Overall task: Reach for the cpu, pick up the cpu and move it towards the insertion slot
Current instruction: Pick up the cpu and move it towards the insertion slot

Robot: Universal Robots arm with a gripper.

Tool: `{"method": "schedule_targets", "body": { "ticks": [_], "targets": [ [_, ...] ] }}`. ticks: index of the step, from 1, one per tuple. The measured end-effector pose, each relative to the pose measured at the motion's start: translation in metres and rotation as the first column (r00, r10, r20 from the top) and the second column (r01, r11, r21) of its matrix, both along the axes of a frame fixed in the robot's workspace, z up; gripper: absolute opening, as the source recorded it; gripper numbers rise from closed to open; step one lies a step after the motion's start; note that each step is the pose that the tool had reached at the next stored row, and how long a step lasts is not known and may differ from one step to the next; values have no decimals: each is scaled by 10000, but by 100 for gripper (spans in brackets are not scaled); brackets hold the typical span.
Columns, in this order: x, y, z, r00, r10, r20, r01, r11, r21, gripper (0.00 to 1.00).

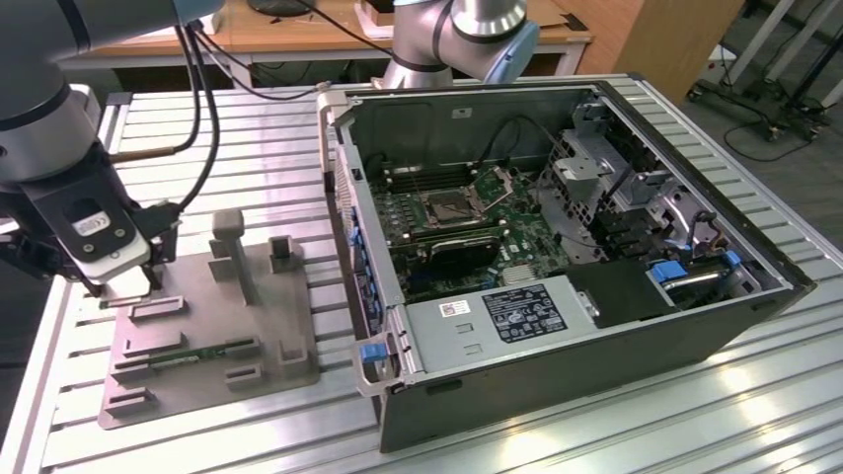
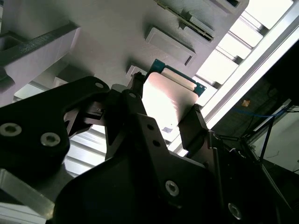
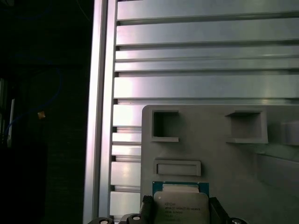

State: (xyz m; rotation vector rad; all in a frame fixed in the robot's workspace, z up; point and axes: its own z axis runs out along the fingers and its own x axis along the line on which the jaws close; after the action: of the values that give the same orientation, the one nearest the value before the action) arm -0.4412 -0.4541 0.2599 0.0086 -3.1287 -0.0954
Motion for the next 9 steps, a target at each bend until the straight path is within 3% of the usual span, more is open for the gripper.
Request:
{"method": "schedule_targets", "body": {
  "ticks": [9],
  "targets": [
    [1, 0, 39, 10000, 0, -1, 0, 10000, -1, 55]
  ]
}}
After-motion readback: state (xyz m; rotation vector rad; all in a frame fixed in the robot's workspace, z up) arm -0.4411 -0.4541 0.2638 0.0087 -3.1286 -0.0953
